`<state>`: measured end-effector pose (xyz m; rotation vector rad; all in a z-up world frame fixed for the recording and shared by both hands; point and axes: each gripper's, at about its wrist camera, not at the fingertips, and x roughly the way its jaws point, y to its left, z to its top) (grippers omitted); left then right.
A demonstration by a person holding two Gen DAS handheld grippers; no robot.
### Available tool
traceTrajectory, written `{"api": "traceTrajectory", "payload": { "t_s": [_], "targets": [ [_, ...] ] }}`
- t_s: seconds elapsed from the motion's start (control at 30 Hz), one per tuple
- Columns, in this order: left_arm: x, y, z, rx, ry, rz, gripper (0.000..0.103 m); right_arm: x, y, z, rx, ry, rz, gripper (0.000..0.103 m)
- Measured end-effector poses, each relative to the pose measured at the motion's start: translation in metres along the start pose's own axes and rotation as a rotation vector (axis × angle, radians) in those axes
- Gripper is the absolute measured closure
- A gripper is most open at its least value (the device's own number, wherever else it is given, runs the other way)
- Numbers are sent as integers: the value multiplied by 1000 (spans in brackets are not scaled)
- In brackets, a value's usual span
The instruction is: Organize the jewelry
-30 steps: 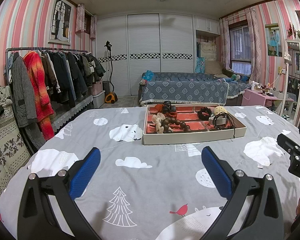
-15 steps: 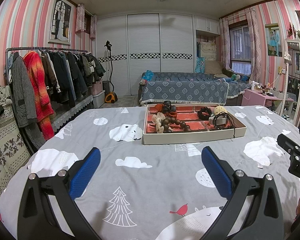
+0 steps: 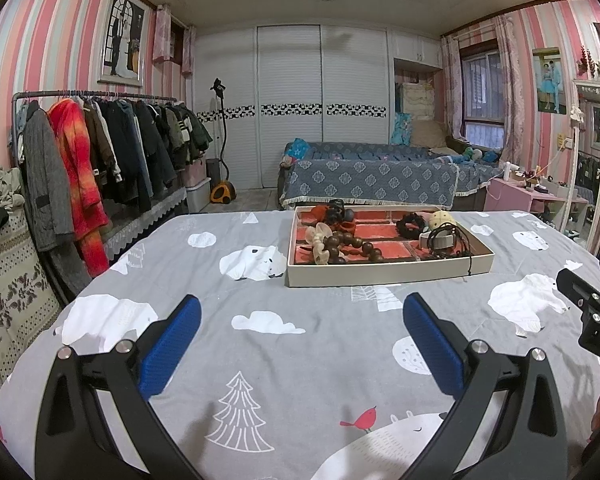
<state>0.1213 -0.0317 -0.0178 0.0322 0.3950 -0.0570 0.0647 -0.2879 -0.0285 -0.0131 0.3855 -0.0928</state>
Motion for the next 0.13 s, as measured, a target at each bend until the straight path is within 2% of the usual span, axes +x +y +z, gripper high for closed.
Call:
{"api": "traceTrajectory", "payload": {
  "t_s": [0.13],
  "targets": [
    [0,0,0,-2,0,3,4,0,0,0,0,1,0,4]
  ]
}}
